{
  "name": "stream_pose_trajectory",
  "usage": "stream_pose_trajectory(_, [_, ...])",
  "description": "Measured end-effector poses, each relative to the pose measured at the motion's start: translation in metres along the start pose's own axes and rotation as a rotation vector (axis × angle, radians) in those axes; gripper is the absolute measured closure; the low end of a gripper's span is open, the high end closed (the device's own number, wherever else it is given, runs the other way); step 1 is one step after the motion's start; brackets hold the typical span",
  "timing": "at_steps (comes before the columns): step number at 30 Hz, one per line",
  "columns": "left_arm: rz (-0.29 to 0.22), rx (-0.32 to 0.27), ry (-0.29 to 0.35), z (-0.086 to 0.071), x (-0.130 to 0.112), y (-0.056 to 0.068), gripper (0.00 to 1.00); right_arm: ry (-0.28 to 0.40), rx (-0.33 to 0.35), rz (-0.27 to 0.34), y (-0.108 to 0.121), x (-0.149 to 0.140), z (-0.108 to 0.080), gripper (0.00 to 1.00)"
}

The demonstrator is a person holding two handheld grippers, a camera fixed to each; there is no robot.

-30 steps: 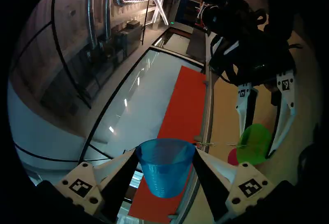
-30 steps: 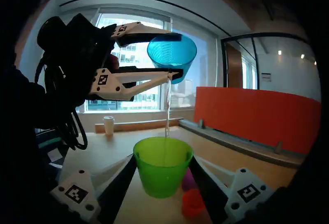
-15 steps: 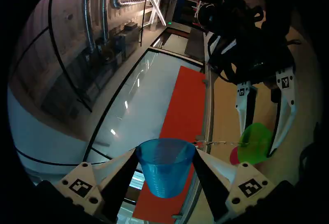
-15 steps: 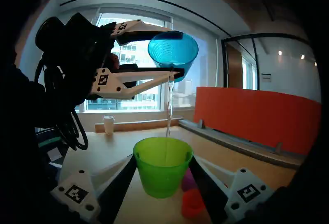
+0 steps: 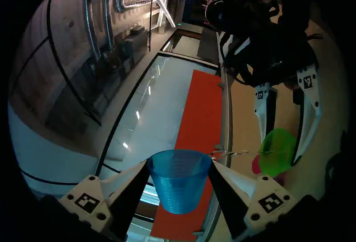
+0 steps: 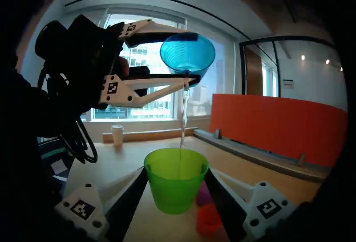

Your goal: Pour water

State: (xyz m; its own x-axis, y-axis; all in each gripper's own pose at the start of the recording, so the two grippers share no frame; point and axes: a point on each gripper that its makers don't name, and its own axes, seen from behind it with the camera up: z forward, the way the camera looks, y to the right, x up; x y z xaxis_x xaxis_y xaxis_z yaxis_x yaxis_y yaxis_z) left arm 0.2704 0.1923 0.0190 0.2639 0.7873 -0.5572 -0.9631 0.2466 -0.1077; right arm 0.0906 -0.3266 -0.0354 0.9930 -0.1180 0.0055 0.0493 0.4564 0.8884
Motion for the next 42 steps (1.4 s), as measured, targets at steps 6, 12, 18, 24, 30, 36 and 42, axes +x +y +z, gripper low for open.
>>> stream_pose_trajectory(6, [0.032, 0.004, 0.001, 0.002, 0.001, -0.001, 0.12, 0.0, -0.001, 0.0, 0.0, 0.0, 0.0, 0.1])
stream_pose_trajectory(12, [0.052, 0.005, 0.001, 0.002, 0.003, 0.004, 0.12, 0.0, -0.002, 0.0, 0.001, -0.001, 0.0, 0.1])
stream_pose_trajectory(18, [0.075, 0.009, 0.001, 0.002, 0.004, 0.005, 0.12, -0.001, -0.004, 0.001, 0.001, -0.001, 0.0, 0.1])
stream_pose_trajectory(24, [0.097, 0.009, 0.005, 0.003, 0.005, 0.006, 0.12, 0.0, -0.005, 0.0, 0.002, 0.0, 0.0, 0.1])
stream_pose_trajectory(30, [0.122, 0.009, 0.01, 0.005, 0.007, 0.008, 0.12, 0.0, -0.006, -0.002, 0.002, 0.0, 0.0, 0.1])
stream_pose_trajectory(36, [0.155, 0.014, 0.013, 0.005, 0.008, 0.006, 0.12, 0.001, -0.008, -0.003, 0.002, 0.001, 0.0, 0.1])
stream_pose_trajectory(42, [0.18, 0.014, 0.018, 0.006, 0.01, 0.007, 0.12, 0.0, -0.009, -0.003, 0.002, 0.0, 0.0, 0.1])
